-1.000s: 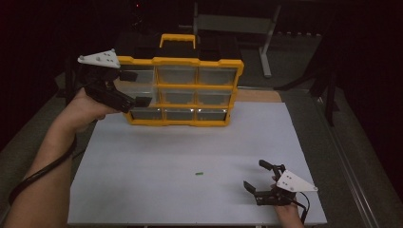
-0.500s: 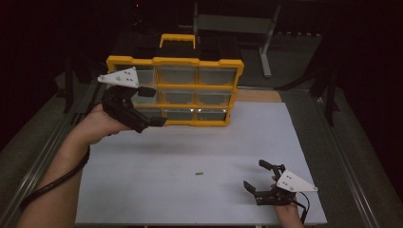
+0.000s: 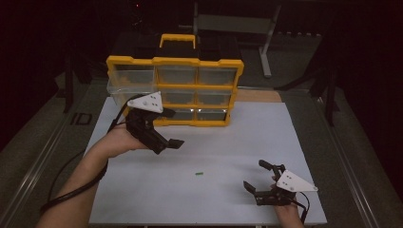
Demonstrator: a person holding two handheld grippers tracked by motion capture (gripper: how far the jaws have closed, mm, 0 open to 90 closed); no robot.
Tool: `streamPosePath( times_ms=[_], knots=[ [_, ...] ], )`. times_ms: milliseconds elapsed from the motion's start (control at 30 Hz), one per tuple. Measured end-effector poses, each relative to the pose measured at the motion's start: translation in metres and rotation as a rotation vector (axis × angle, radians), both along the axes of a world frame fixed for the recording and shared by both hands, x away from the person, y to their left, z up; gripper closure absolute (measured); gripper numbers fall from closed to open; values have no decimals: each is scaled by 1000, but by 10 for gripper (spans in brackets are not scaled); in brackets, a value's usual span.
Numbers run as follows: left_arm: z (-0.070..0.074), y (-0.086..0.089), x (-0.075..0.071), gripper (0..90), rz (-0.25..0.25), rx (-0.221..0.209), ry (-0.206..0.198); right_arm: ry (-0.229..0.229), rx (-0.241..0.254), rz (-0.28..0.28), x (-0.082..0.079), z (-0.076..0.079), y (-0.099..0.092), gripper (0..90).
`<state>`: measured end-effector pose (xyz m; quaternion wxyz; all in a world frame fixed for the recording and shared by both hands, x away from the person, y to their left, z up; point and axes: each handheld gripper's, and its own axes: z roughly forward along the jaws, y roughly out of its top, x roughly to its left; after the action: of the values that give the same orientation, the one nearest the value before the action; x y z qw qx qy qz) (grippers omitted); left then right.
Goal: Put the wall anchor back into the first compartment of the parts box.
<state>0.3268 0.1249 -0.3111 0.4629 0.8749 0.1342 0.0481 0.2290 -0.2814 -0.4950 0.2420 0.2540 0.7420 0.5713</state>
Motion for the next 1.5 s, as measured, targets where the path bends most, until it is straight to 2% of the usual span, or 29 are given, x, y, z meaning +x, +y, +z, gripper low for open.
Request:
streamPosePath(
  times_ms=[33,67,500,600,633,933,967,1000,1100,1267,1300,1400,1433,1500],
  knots=[
    [-6,-3,-1,0,-18,1,9,1,0,2,0,0,0,85],
    [-6,-3,-1,0,-18,1,9,1,0,2,0,0,0,85],
    [-51,-27,-11,0,-86,-25,52,2,3,1,0,0,0,85],
    [-57,-31,-12,0,-90,-20,57,0,1,2,0,0,0,85],
    [-66,-35,-13,0,-93,-21,64,2,3,1,-1,0,0,85],
    [-91,-45,-16,0,-109,-29,92,0,3,4,0,0,-1,85],
    [-98,-47,-17,0,-118,-33,100,1,3,3,0,0,0,85],
    [-98,-47,-17,0,-118,-33,100,1,3,3,0,0,0,85],
    [-111,-51,-17,0,-128,-23,116,4,4,3,-1,0,0,85],
    [-123,-55,-17,4,-131,-20,118,4,3,4,-1,0,0,85],
    [-130,-57,-17,5,-131,-17,125,4,3,4,-1,0,0,85],
    [-135,-58,-17,32,-127,-10,119,4,3,3,-1,0,0,85],
    [-145,-60,-16,32,-123,-1,134,5,5,3,-1,0,0,85],
    [-153,-60,-14,66,-125,11,144,7,5,3,-1,0,0,85]
  ],
)
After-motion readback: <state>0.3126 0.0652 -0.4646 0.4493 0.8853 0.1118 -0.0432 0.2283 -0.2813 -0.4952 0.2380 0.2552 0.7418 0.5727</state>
